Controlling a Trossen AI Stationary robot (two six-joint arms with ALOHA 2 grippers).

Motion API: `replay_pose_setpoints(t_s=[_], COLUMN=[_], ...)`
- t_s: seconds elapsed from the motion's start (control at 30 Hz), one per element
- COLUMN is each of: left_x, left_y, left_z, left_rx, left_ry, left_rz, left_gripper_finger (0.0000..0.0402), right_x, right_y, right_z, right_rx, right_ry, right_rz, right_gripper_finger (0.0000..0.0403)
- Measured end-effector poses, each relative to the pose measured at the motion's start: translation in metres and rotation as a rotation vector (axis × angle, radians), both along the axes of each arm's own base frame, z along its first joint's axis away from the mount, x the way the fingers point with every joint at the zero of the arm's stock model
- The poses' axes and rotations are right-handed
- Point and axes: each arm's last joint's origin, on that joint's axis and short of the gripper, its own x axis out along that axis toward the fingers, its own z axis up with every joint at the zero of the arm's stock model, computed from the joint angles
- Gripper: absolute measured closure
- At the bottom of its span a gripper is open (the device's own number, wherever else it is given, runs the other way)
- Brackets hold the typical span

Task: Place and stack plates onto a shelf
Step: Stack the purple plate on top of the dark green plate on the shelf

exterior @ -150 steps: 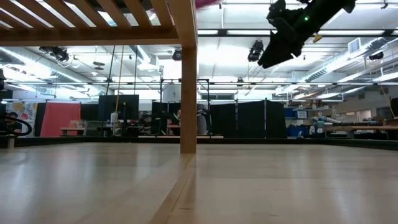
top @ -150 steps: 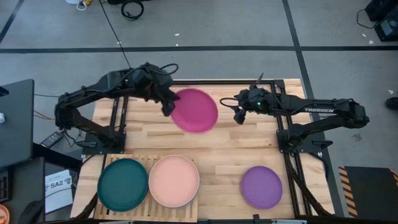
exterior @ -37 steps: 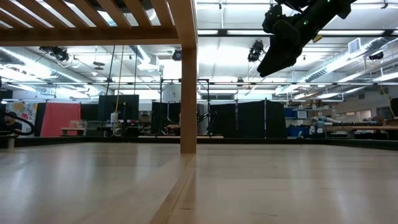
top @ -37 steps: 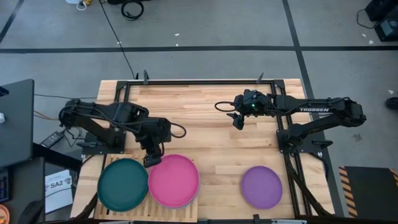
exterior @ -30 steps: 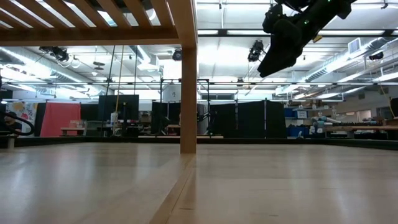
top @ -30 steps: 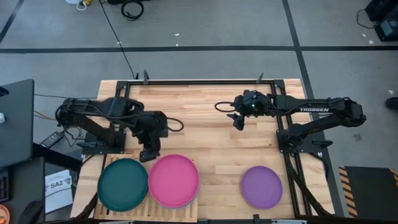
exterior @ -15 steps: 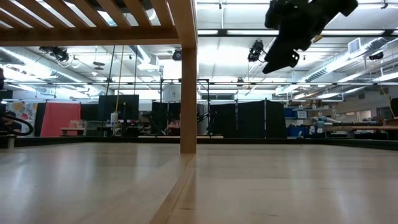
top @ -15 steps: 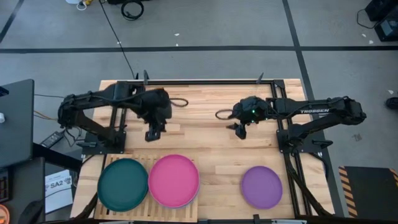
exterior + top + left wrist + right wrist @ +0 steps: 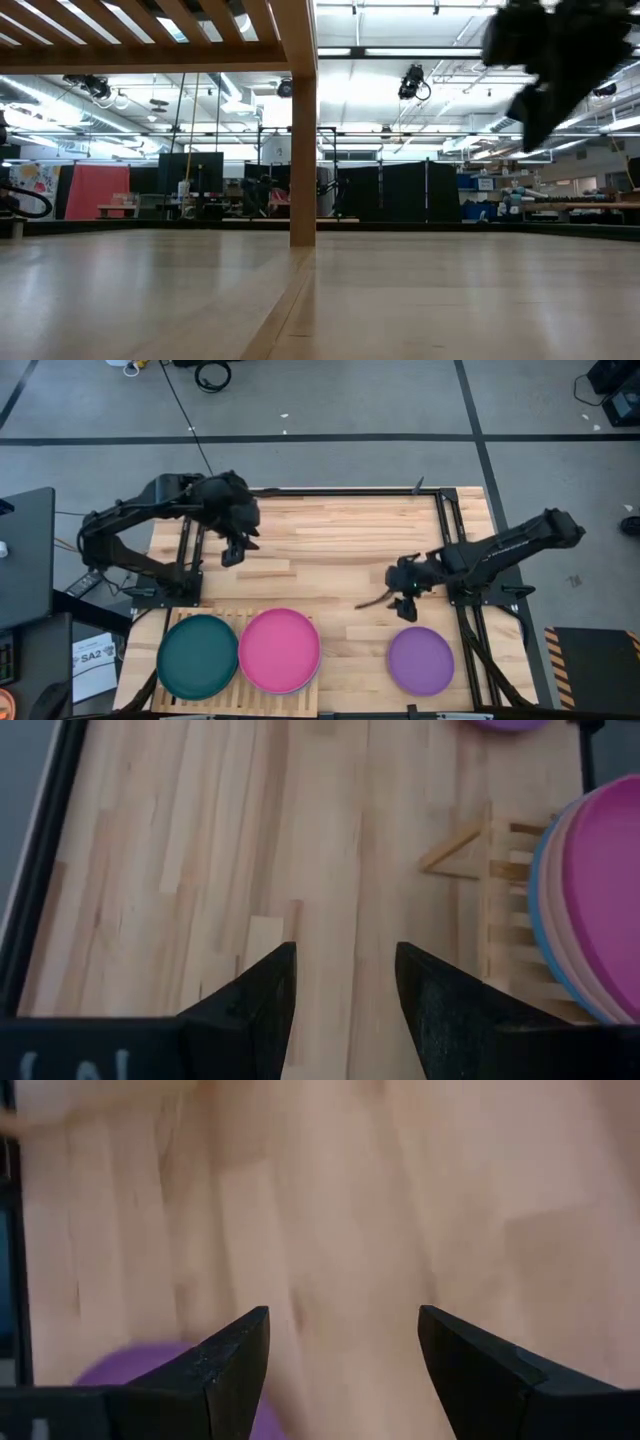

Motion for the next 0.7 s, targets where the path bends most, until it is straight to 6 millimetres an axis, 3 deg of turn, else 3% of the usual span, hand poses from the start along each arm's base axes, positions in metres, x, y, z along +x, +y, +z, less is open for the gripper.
replay_pose_setpoints(t_s=[0.43,0.6,0.7], left_x=[-0.016,-0.015,-0.015], left_y=[-0.004,-0.009,-0.013], left_z=[0.015,0.015,0.004], left_rx=[0.015,0.009,0.010], left_ry=[-0.111,-0.116,-0.153], left_rz=[0.009,-0.005,-0.022], left_gripper_finger=[0.0225,0.0225,0.0225], right_x=[-0.028,-0.037,-0.041], right_y=[0.039,0.044,0.044], right_z=[-0.030,-0.043,-0.049], right_rx=[0.081,0.097,0.096], right_ry=[0.137,0.177,0.200], right_rz=[0.006,-0.016,-0.024], right_gripper_finger=[0.0142,0.0142,0.0142])
